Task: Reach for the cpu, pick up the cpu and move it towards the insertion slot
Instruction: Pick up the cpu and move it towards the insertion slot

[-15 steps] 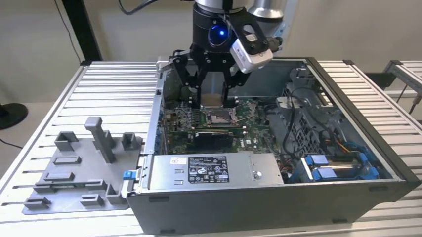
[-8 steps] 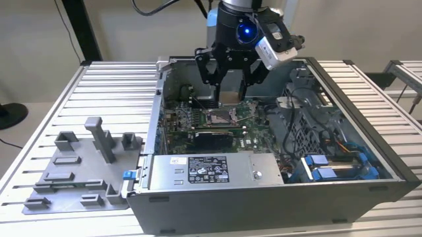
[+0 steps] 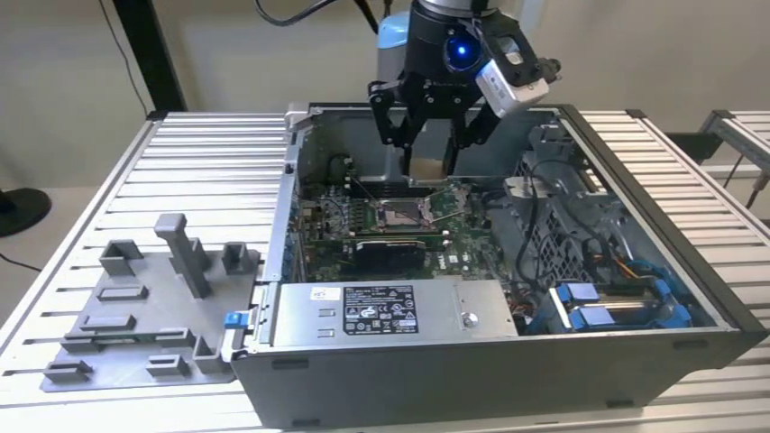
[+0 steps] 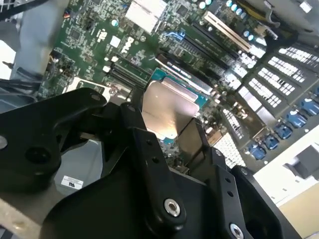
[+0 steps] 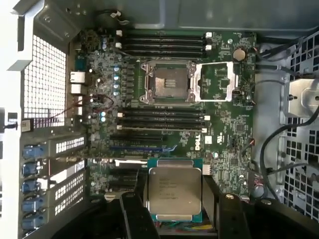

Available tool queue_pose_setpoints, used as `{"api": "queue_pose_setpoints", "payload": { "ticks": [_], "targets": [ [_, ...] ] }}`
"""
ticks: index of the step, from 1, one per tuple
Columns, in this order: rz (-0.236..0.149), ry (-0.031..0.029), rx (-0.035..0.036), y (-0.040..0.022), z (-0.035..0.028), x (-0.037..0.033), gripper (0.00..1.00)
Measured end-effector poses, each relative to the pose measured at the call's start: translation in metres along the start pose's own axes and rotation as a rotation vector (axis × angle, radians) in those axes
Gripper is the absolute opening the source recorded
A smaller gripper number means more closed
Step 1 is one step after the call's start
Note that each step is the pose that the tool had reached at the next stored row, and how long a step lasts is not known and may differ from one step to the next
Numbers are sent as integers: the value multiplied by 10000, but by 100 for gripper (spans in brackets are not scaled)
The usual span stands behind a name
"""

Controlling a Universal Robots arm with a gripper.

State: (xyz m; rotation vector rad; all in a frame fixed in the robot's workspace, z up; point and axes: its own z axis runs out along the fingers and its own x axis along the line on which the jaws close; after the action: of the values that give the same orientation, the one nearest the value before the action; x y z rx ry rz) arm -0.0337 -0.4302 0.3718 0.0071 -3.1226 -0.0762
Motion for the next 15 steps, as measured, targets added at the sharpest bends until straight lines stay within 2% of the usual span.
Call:
{"api": "queue_pose_setpoints", "payload": {
  "ticks": [8,15],
  "targets": [
    [-1,-1,1,307,43,-12,0],
    [-2,-4,0,611,74,-16,0]
  ]
}}
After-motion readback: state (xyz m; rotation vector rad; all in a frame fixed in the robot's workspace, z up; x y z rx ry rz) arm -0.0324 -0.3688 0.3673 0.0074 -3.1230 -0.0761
